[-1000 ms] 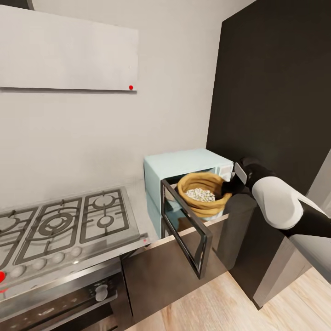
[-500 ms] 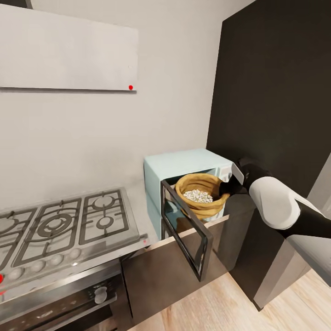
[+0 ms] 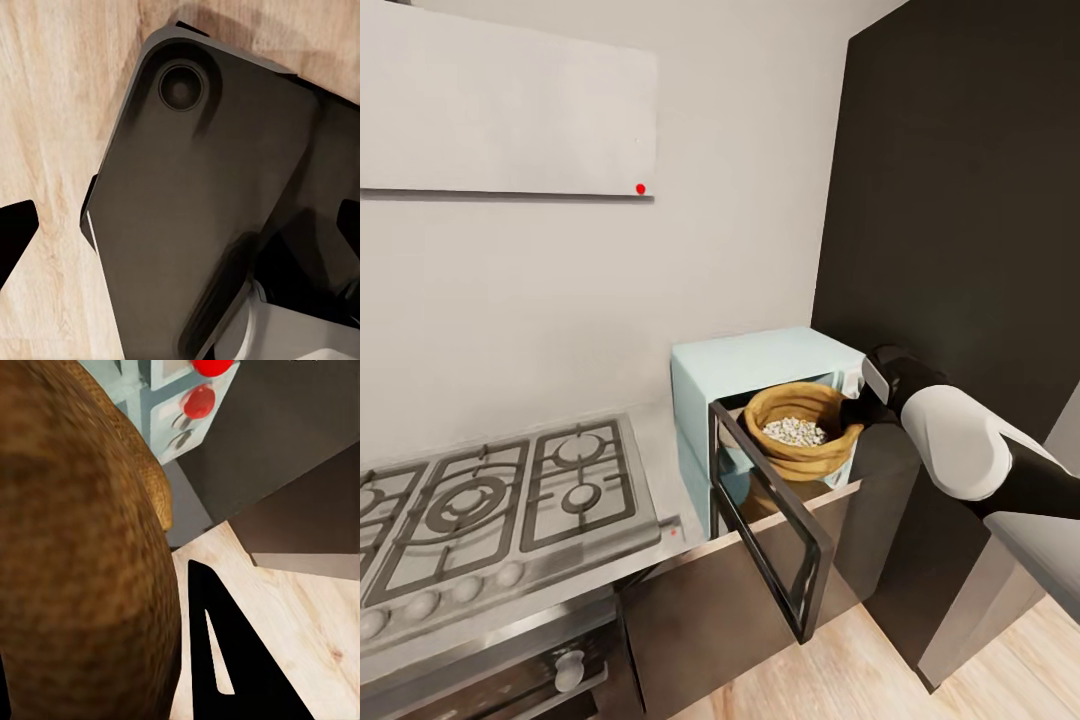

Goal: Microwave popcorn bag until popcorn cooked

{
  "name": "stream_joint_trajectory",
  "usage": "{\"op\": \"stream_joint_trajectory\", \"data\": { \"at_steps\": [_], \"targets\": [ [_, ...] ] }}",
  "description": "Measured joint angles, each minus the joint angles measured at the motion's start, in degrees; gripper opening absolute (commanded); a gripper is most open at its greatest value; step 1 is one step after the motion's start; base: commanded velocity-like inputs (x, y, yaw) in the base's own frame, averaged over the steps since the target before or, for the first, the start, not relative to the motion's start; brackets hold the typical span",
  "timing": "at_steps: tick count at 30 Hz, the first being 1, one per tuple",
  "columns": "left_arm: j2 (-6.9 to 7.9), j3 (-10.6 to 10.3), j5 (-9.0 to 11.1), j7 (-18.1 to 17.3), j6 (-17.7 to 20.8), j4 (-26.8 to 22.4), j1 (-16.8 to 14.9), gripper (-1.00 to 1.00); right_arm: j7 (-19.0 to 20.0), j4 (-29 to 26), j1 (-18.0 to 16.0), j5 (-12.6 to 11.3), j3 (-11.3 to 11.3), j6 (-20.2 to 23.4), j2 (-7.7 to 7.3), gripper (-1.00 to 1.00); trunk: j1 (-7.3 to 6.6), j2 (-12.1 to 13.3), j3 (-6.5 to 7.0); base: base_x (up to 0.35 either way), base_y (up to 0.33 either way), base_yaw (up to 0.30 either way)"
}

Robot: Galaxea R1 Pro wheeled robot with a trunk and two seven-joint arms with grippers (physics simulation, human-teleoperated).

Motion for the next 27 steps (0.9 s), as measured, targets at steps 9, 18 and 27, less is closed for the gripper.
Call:
{"op": "stream_joint_trajectory", "data": {
  "at_steps": [9,18,27],
  "targets": [
    [0.0,0.0,0.0,0.0,0.0,0.0,0.0,1.0,-1.4,1.8,-0.1,-1.6,-1.2,0.0,1.32,-1.0,0.0,0.0,0.01,0.0,0.0,0.0],
    [0.0,0.0,0.0,-0.1,0.0,0.0,0.0,1.0,-1.4,2.1,0.0,-1.7,-1.3,0.0,1.45,-1.0,-0.02,0.0,0.01,0.049,0.0,0.0],
    [0.0,0.0,0.0,-0.1,0.0,0.0,0.0,1.0,-1.4,3.3,-0.1,-4.5,-1.9,0.0,1.51,-1.0,-0.04,0.0,0.02,0.208,0.0,0.0]
  ]
}}
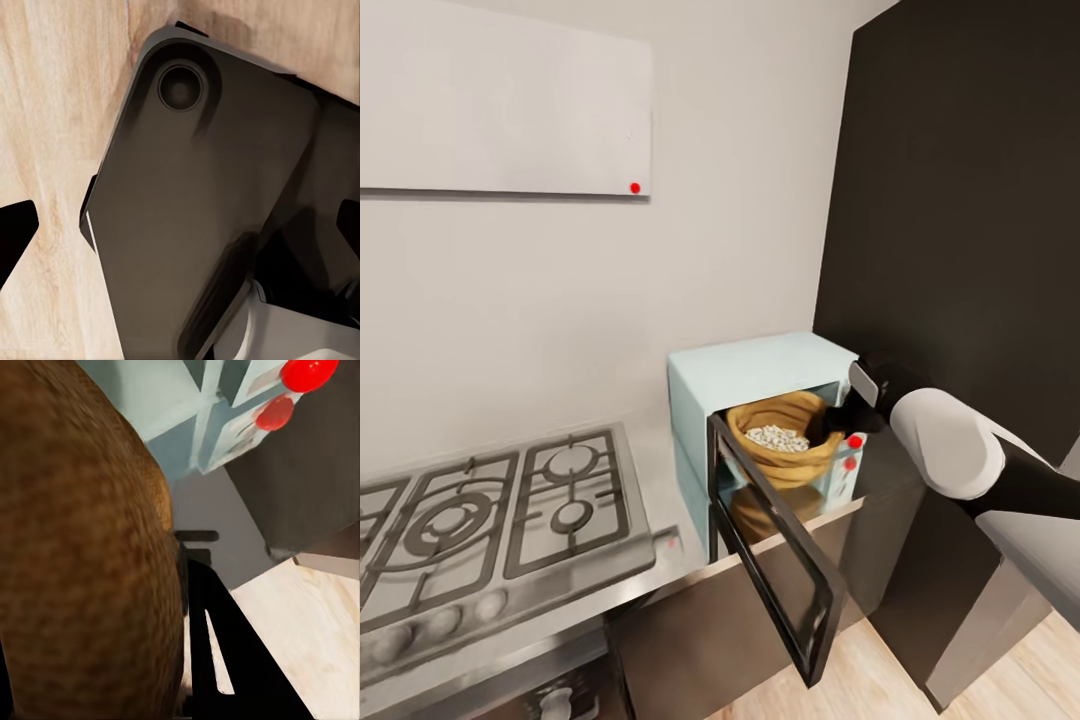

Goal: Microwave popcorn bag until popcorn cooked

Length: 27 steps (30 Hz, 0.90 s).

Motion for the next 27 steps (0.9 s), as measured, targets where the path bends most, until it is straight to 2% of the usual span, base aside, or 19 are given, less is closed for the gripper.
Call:
{"op": "stream_joint_trajectory", "data": {
  "at_steps": [6,8,11,12,13,14,17,21,27],
  "targets": [
    [0.0,0.0,0.0,0.0,0.0,0.0,0.0,1.0,0.0,0.9,-0.1,-1.7,-0.4,0.0,0.12,-1.0,-0.06,0.0,0.02,0.211,0.0,0.0],
    [0.0,0.0,0.0,0.0,0.0,0.0,0.0,1.0,0.0,1.8,0.0,-0.9,-1.1,0.0,0.1,-1.0,-0.47,0.0,0.01,0.211,0.0,0.0],
    [0.0,0.0,0.0,0.0,0.0,0.0,0.0,1.0,0.0,3.2,-0.1,-0.9,-0.7,0.0,-0.04,-1.0,-0.98,0.0,0.02,0.141,0.0,0.0],
    [0.0,0.1,0.0,0.0,0.0,0.0,0.0,1.0,0.0,3.1,-0.4,-2.5,-0.9,0.0,-0.25,-1.0,-1.74,1.7,0.04,0.0,0.0,0.0],
    [0.04,0.1,0.0,0.0,0.0,-0.1,0.0,1.0,0.0,3.1,-0.9,-3.8,-0.5,0.0,-0.12,-1.0,-1.33,1.8,0.04,0.0,0.0,0.0],
    [0.05,0.1,0.0,0.0,0.0,-0.1,0.0,1.0,-0.1,3.5,-1.5,-5.5,0.9,0.0,-0.12,-1.0,-0.99,1.8,0.05,0.0,0.0,0.0],
    [0.08,0.1,0.0,0.0,0.0,-0.1,0.0,1.0,-0.1,4.2,-1.8,-7.5,2.9,0.0,-0.33,-1.0,-0.97,1.8,0.05,0.0,0.0,0.0],
    [0.09,0.1,0.0,0.0,0.0,-0.1,0.0,1.0,0.0,4.6,-2.0,-8.8,4.2,0.0,-0.46,-1.0,-0.97,1.8,0.04,0.0,0.0,0.0],
    [0.09,0.2,0.0,0.1,0.0,-0.1,0.0,1.0,0.0,4.8,-2.1,-9.2,4.7,0.0,-0.51,-1.0,-0.96,1.8,0.04,0.0,0.0,0.0]
  ]
}}
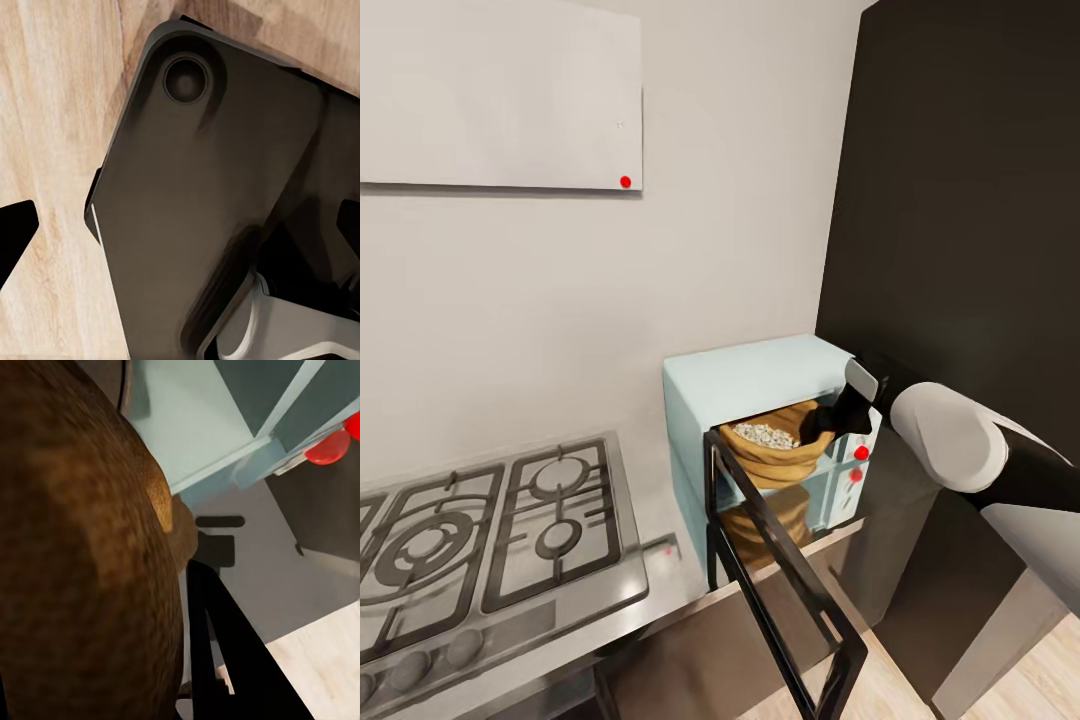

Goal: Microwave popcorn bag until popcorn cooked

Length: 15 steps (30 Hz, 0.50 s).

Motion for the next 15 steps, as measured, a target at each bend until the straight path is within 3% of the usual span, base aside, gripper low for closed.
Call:
{"op": "stream_joint_trajectory", "data": {
  "at_steps": [1,4,5,12,15],
  "targets": [
    [0.0,0.0,0.0,0.0,0.0,0.0,0.0,1.0,0.0,0.0,0.0,0.0,0.0,0.0,0.0,1.0,0.0,0.0,0.0,0.0,0.0,0.0],
    [0.0,0.0,0.0,0.0,0.0,0.0,0.0,1.0,0.1,-1.0,1.0,0.9,-1.0,0.0,0.63,1.0,0.02,0.0,-0.03,0.0,0.0,0.0],
    [0.0,0.0,0.0,0.0,0.0,0.0,0.0,1.0,0.1,-3.1,2.1,8.6,-4.8,0.0,0.61,1.0,0.02,0.0,-0.03,0.0,0.0,0.0],
    [0.0,0.0,0.0,0.0,0.0,0.0,0.0,1.0,0.2,-3.5,2.1,8.5,-5.7,0.0,0.52,1.0,0.02,0.0,-0.02,0.0,0.0,0.0],
    [0.0,0.0,0.0,-0.1,0.0,0.0,0.0,1.0,0.5,-7.9,2.1,8.0,-5.6,0.0,0.5,1.0,0.02,0.0,-0.02,0.0,0.0,0.0]
  ]
}}
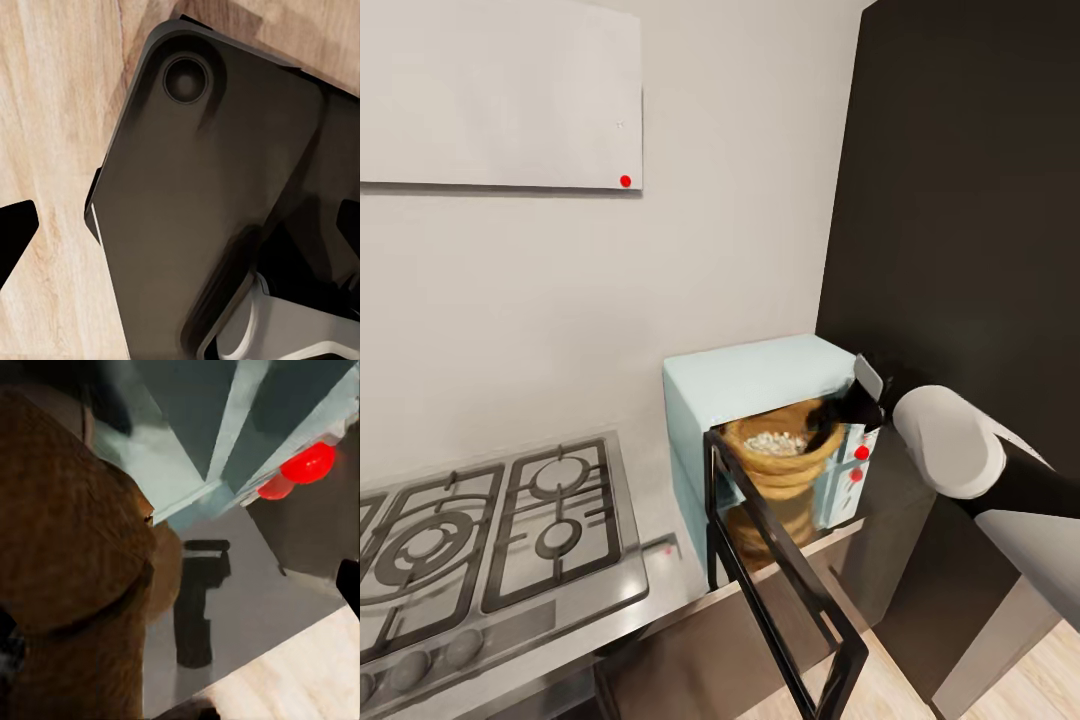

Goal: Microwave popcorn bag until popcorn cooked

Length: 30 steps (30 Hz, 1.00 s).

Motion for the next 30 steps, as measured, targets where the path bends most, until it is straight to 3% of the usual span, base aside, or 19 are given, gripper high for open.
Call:
{"op": "stream_joint_trajectory", "data": {
  "at_steps": [4,6,17,20,24,25,28,30],
  "targets": [
    [0.0,0.0,0.0,0.0,0.0,0.0,0.0,1.0,0.5,-9.4,0.0,-0.1,-0.1,0.0,0.32,1.0,0.0,0.0,0.0,0.0,0.0,0.0],
    [0.0,0.0,0.0,0.0,0.0,0.0,0.0,1.0,0.6,-11.6,0.1,1.7,-0.1,0.0,0.4,1.0,0.0,0.0,-0.02,0.0,0.0,0.0],
    [0.0,-0.1,0.0,0.0,-0.1,0.0,0.0,1.0,0.5,-12.4,0.0,0.9,0.5,0.0,-0.23,1.0,0.0,0.0,-0.01,0.0,0.0,0.0],
    [0.0,-0.1,-0.1,0.0,-0.1,0.0,0.0,1.0,0.5,-12.0,0.0,0.4,0.6,0.0,-3.59,1.0,0.0,0.0,0.0,-0.003,0.0,0.0],
    [0.0,-0.1,-0.2,0.0,-0.1,0.0,0.0,1.0,0.5,-11.2,1.1,0.8,0.7,0.0,-11.57,1.0,0.03,0.0,-0.01,-0.203,-0.053,0.0],
    [0.0,-0.1,-0.2,0.0,-0.1,0.0,0.0,1.0,0.5,-11.1,2.0,0.6,0.7,0.0,-12.86,1.0,0.03,0.0,-0.01,-0.287,-0.09,0.0],
    [0.0,-0.1,-0.2,0.0,-0.1,0.0,0.0,1.0,0.6,-11.1,7.0,0.5,0.7,0.0,-14.58,1.0,0.04,0.0,-0.01,-0.296,-0.095,0.0],
    [-0.04,-0.1,-0.2,0.0,-0.1,0.0,0.0,1.0,0.8,-11.1,8.1,0.3,1.6,0.0,-14.72,1.0,0.03,0.0,-0.01,-0.298,-0.095,0.0]
  ]
}}
